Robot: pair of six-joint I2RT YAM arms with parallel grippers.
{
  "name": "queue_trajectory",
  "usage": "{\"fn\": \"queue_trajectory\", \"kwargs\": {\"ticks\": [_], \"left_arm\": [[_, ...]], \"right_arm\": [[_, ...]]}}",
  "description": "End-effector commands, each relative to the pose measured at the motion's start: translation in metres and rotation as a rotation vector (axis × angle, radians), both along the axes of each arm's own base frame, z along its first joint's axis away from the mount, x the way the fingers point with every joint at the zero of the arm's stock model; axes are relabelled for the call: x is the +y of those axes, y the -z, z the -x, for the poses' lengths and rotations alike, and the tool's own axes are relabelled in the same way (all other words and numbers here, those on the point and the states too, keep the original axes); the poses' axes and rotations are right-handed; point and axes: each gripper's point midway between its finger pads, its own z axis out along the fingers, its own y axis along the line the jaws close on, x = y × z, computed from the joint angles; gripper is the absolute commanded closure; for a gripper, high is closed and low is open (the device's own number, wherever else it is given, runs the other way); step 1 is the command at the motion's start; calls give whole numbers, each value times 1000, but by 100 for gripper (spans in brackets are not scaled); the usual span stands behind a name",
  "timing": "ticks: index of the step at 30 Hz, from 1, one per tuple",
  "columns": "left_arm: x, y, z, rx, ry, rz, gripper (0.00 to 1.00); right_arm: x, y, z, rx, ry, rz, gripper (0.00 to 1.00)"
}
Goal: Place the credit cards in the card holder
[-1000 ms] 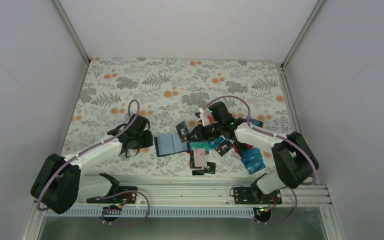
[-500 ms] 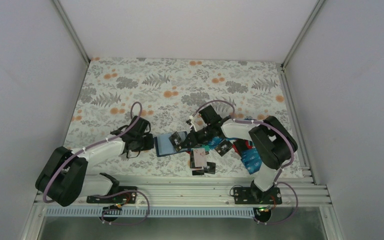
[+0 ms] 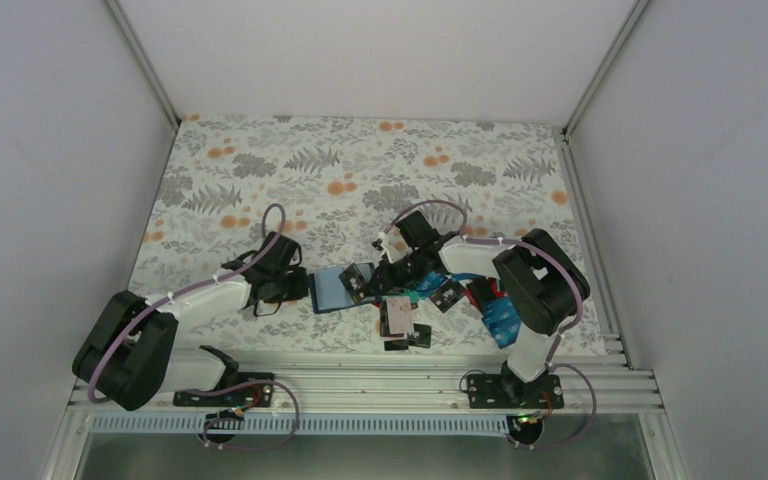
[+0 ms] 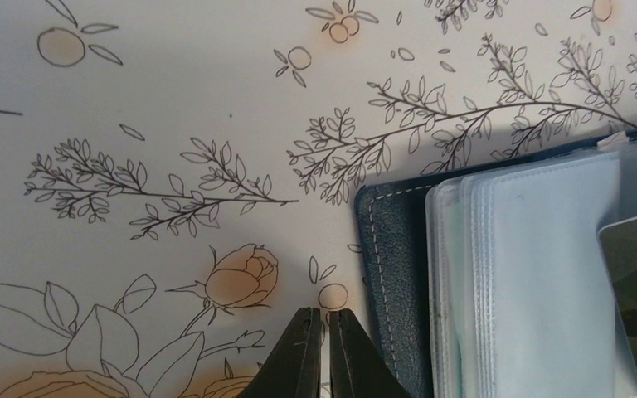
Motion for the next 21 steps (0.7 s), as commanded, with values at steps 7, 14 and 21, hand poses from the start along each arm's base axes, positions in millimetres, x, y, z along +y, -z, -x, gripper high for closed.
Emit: {"fn": "queue_trajectory", "kwargs": {"ticks": [7, 14, 21], "left_arm": [[-2, 4, 3, 7, 12, 18, 96], [-2, 4, 3, 7, 11, 23, 96], [-2, 5, 4, 11, 12, 25, 97]], "right_arm": [[2, -8, -2, -5, 24, 9, 96], [1, -15, -3, -10, 45, 11, 96], [-4, -25, -8, -40, 75, 15, 96]]}}
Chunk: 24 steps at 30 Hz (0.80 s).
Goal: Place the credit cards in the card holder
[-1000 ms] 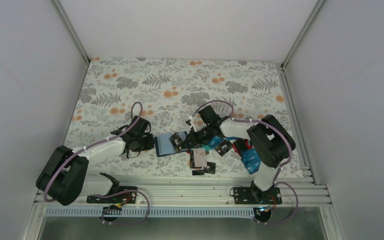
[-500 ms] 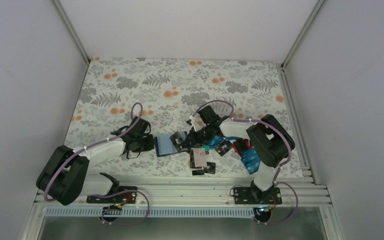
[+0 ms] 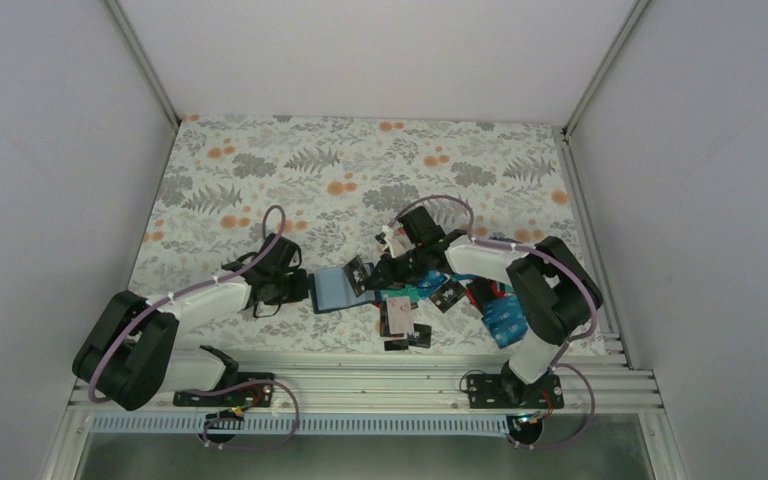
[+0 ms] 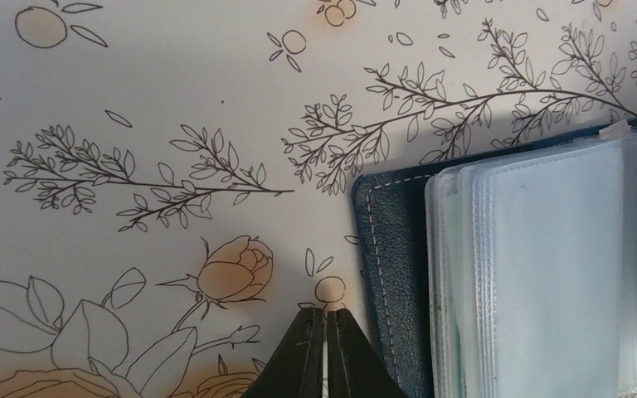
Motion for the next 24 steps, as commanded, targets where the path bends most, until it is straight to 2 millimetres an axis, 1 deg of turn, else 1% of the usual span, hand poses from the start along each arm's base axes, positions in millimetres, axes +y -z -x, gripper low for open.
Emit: {"fn": "queue_trajectory", "kwargs": {"ticks": [1, 6, 15, 20, 24], "left_arm": [[-1, 3, 1, 1, 5, 13, 97], [-2, 1, 0, -2, 5, 16, 97], [-2, 1, 0, -1, 7, 18, 98], [-2, 2, 1, 3, 8, 19, 98], [-2, 2, 1, 3, 7, 21, 97]], "right_arm": [[0, -9, 0, -15, 1, -13, 96], [4, -3, 9, 26, -35, -31, 96], [3, 13, 12, 61, -30, 7, 96], [8, 10, 13, 57, -48, -12, 96], [11, 12, 15, 63, -58, -13, 96]]}}
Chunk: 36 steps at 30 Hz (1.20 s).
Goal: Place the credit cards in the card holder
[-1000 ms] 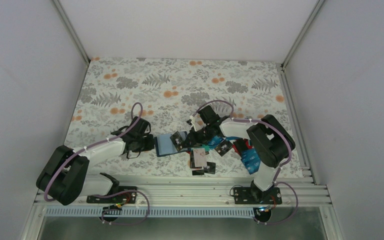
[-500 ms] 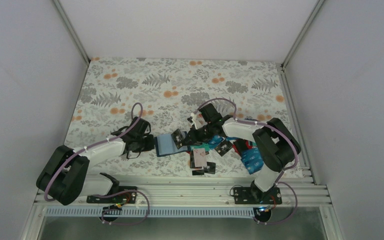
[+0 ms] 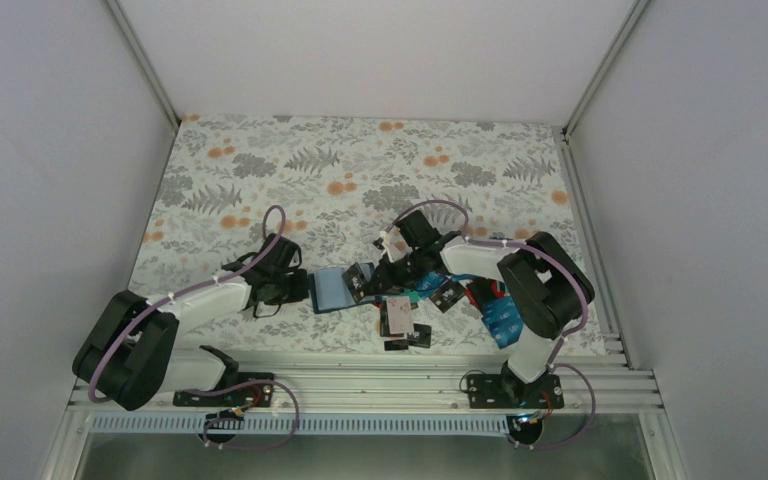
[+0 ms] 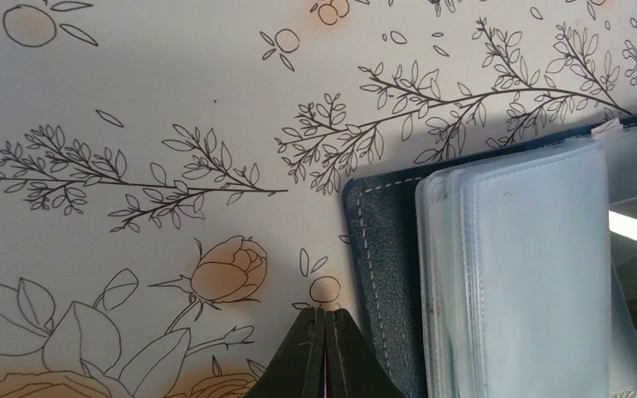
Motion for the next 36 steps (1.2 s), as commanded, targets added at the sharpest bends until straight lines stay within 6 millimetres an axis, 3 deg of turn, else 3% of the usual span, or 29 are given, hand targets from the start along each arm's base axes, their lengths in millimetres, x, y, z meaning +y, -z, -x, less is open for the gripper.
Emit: {"fn": "queue_trajectory", "kwargs": {"ticks": [1, 16, 29, 36], "left_arm": [[-1, 1, 0, 1, 3, 13, 98], [-2, 7, 5, 17, 9, 21, 98], [-4, 8, 4, 24, 11, 24, 97], [-3, 10, 5, 29, 9, 21, 98]], "right_arm": [[8, 2, 6, 14, -33, -13, 96], [24, -11, 3, -22, -72, -122, 96], [26, 10, 1, 6, -81, -111, 96], [28, 18, -9, -22, -76, -107, 96]]}}
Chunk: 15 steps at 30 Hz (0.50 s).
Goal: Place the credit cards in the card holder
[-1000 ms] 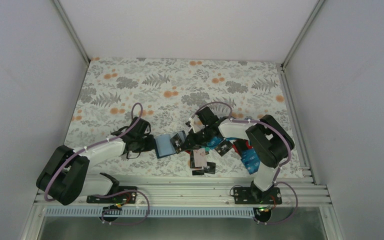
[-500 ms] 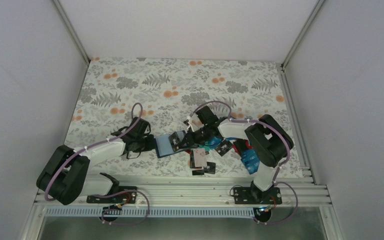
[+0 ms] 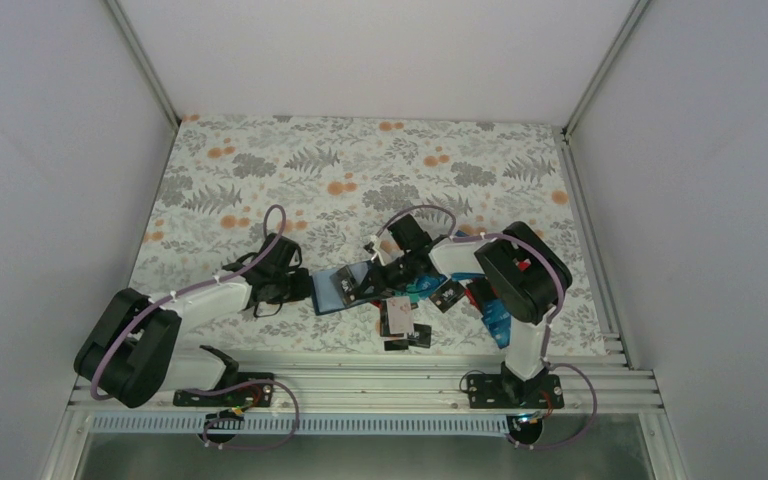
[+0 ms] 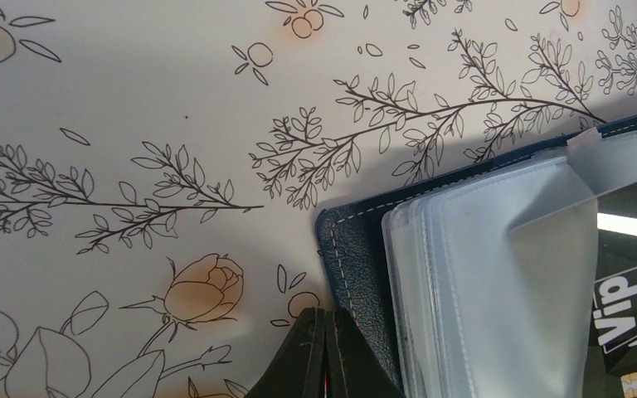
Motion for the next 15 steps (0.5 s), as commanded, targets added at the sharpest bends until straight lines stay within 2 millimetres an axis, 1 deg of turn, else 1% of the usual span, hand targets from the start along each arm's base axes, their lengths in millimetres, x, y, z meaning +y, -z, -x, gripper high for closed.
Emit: {"fn": "queue_trajectory", "kwargs": {"ticks": [1, 8, 15], "left_arm": [[4, 9, 8, 42, -1, -12, 98], [5, 9, 9, 44, -5, -15, 98], [5, 10, 10, 47, -9, -17, 98]], "right_arm": [[10, 0, -12, -55, -13, -30, 96], [12, 3, -14, -17, 6, -33, 96], [6, 9, -3, 96, 48, 13, 96]]}}
